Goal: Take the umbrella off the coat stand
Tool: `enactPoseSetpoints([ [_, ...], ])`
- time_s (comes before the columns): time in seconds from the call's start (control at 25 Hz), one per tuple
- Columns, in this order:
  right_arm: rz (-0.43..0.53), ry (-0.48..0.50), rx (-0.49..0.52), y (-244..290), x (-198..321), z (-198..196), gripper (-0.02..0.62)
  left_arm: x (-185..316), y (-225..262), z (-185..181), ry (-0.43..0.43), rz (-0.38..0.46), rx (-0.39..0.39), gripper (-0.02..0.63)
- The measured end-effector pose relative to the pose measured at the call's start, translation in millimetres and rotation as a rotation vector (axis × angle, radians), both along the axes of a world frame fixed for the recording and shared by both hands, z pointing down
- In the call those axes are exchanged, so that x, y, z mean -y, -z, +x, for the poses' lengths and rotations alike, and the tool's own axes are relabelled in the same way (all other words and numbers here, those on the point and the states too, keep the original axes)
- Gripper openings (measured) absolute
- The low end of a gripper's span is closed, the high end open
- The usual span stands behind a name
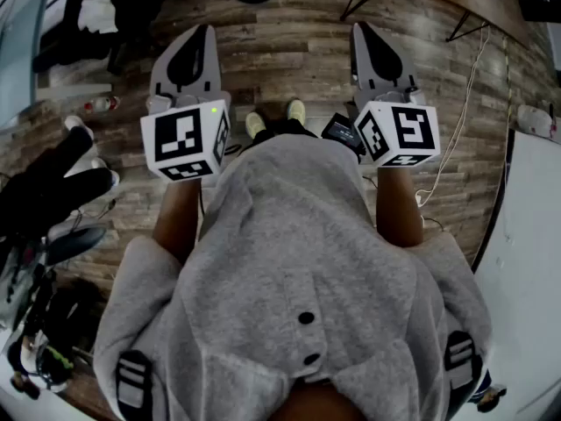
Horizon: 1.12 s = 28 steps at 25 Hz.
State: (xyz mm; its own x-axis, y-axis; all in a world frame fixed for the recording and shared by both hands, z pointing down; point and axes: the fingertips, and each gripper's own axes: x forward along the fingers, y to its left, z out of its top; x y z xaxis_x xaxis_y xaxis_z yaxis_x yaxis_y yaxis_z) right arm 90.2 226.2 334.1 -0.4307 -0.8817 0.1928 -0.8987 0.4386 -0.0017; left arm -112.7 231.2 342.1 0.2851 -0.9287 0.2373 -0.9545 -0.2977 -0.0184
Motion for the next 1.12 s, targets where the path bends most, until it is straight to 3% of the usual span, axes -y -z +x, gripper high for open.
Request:
enactPoseSetpoints([
  [0.48,0.002,-0.022,0.004,10.2,-39.1,-65.5,0.009,-37.3,2.5,-69.9,-0.013,0.005,-0.024,0.014],
  [0.72,0.001,-0.015,-0.013,13.7,-40.3,-80.1,0.009,-40.7,7.3,-78.3,-0.025,0.016,-0.045,0.014],
  [0.88,-0.018,0.015,0.027,10.8,-37.6,-87.1,0.009,-39.5,6.7,-80.5,-0.022,0.021,-0.047,0.014],
  [1.12,-0.008,0.009,0.041,6.5,-11.2,-84.2,0.009,-22.3,3.8,-88.9,-0.004,0.034,-0.033,0.014],
])
